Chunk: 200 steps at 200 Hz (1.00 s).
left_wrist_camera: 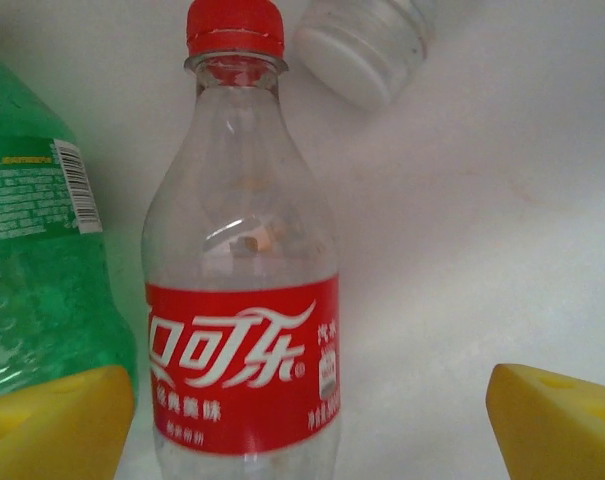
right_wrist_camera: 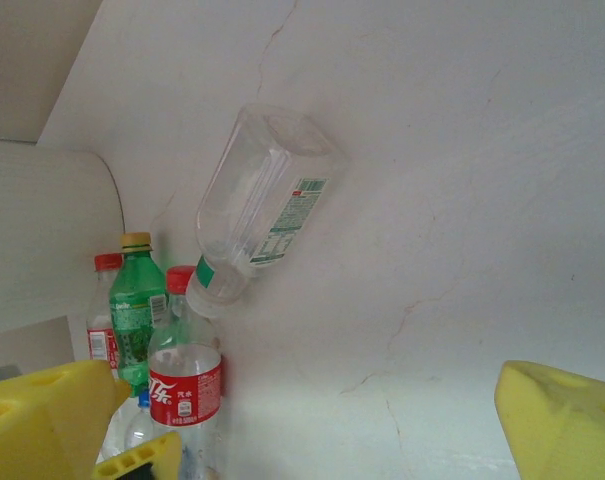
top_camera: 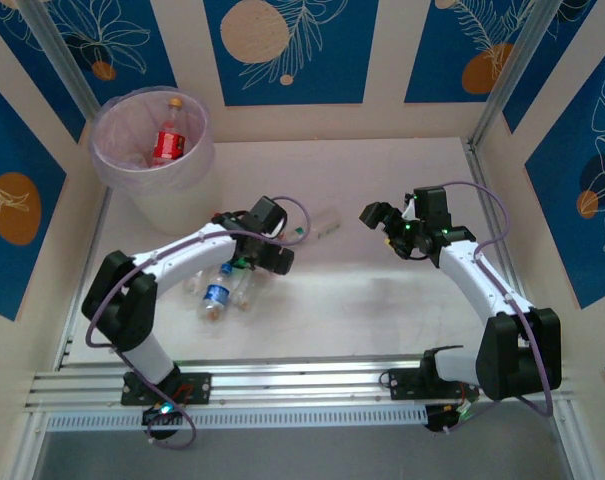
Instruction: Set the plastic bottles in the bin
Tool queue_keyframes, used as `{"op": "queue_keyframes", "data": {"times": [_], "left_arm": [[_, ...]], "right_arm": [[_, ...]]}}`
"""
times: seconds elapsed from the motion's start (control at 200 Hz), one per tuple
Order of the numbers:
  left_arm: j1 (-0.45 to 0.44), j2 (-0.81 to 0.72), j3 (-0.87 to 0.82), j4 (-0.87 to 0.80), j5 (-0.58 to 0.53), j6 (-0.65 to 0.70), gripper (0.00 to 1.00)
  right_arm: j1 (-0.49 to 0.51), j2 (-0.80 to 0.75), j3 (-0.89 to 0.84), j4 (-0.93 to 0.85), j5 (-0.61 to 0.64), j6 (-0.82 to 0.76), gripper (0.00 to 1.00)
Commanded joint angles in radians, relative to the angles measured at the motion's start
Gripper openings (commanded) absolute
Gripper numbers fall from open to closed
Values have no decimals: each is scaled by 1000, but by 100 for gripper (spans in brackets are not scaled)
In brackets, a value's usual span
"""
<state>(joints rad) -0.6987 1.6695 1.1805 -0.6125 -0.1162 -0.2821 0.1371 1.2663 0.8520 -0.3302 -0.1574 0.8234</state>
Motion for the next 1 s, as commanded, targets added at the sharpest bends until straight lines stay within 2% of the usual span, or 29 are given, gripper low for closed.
{"op": "queue_keyframes", "data": {"times": [0.0, 0.5, 0.785, 0.995], "left_arm": [[-5, 52, -30, 61, -30, -45, 93], [-5, 159, -33, 117, -48, -81, 92], [-5, 131, -16, 92, -45, -77, 71], [-6, 61, 4, 59, -22, -76, 67]], "right_arm": [[-6, -22, 6, -9, -8, -5, 98], [-7, -8, 6, 0, -34, -9, 97], [-6, -13, -1, 1, -39, -11, 97], [-1, -1, -2, 15, -48, -5, 97]]}}
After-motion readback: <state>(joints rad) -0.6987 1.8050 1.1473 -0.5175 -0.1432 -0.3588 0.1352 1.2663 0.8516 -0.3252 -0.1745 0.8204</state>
